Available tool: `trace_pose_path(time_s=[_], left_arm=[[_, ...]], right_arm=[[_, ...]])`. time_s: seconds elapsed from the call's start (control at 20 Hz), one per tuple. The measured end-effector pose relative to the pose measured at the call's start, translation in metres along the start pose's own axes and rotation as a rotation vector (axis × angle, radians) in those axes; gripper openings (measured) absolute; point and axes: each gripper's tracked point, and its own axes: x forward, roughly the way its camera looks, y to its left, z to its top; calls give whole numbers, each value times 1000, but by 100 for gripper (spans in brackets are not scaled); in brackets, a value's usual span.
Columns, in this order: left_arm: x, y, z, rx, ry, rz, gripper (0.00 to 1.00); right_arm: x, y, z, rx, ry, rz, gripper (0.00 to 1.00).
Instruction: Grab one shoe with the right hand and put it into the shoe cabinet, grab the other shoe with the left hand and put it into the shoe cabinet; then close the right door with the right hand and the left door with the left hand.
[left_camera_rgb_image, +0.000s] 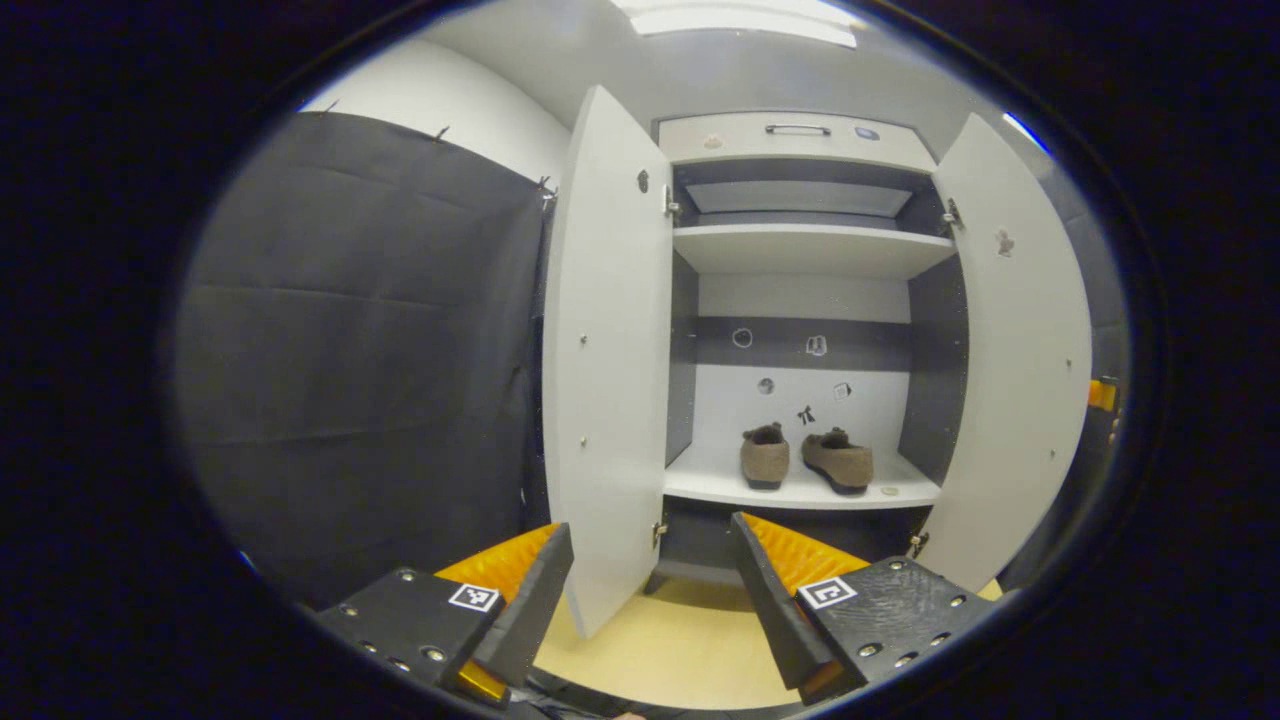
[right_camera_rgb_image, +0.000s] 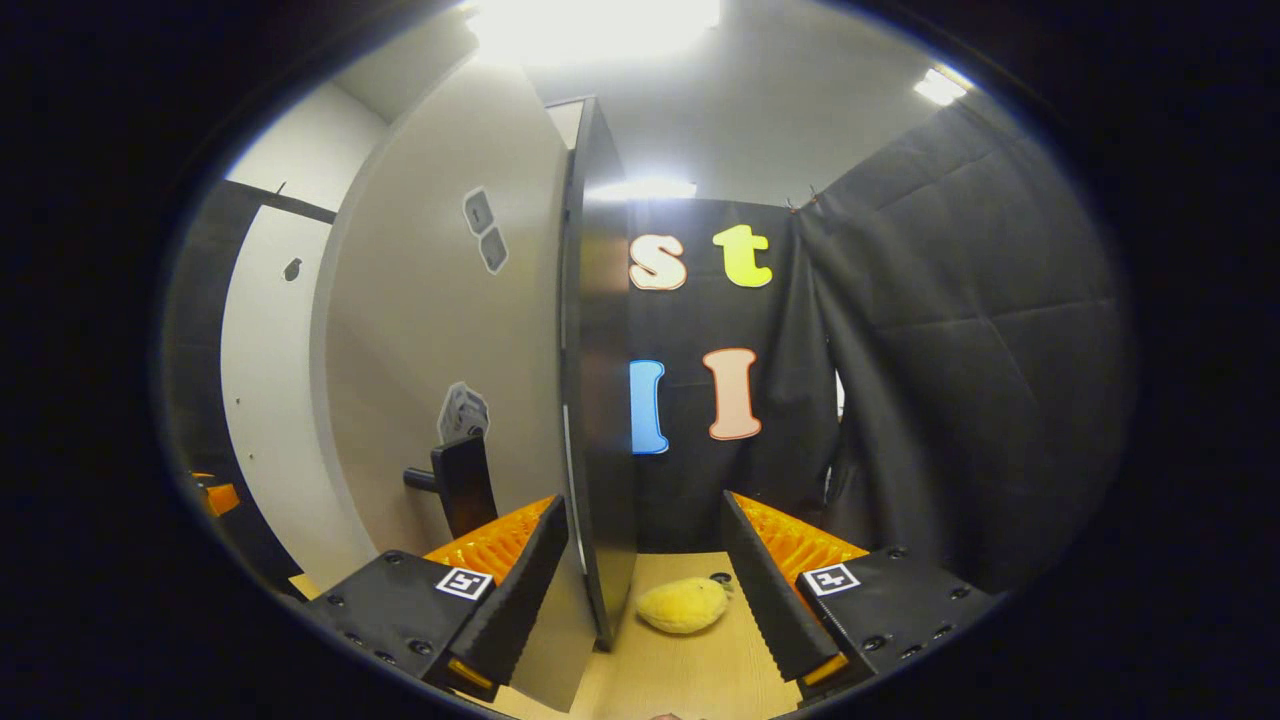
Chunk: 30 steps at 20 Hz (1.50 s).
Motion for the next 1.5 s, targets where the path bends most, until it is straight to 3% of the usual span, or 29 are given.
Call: trace_pose_path(time_s=[0.05,0.1,0.15,0.2,0.35,0.65,0.7,0.75,0.8,1.0,1.05,1.1,1.15,1.35,1.4,1.5], left_arm=[[-5,1,1,-11,1,29,99],[-10,2,1,-22,0,53,99],[-17,3,0,-34,-3,71,99],[-22,4,0,-45,-3,86,99],[-34,4,-3,-52,-2,89,99],[-21,26,-2,-42,2,89,99],[-18,31,-3,-50,0,84,92],[-13,37,-3,-53,3,81,92],[-9,44,-3,-53,7,79,99],[9,80,0,-39,9,78,99],[12,93,-3,-36,10,87,99],[15,106,-4,-35,10,100,99],[18,120,-5,-37,10,114,99],[40,174,-5,-48,-9,148,99],[47,187,1,-61,-26,147,84],[63,207,18,-104,-63,138,84]], right_arm=[[-1,1,2,-9,-18,1,89],[-2,3,4,-22,-35,3,96],[-1,5,6,-35,-47,9,89],[-1,13,6,-48,-53,30,95],[7,41,0,-19,-21,113,96],[12,86,3,-56,-49,129,96],[15,95,2,-53,-44,134,96],[19,105,2,-52,-45,140,96],[23,117,3,-52,-48,142,96],[51,167,-12,-99,-23,159,96],[56,181,-19,-86,11,188,90],[58,189,-25,-56,37,208,97],[59,192,-25,-15,34,213,97],[60,170,-30,14,15,105,98],[60,165,-33,3,15,78,98],[60,156,-44,-15,39,36,96]])
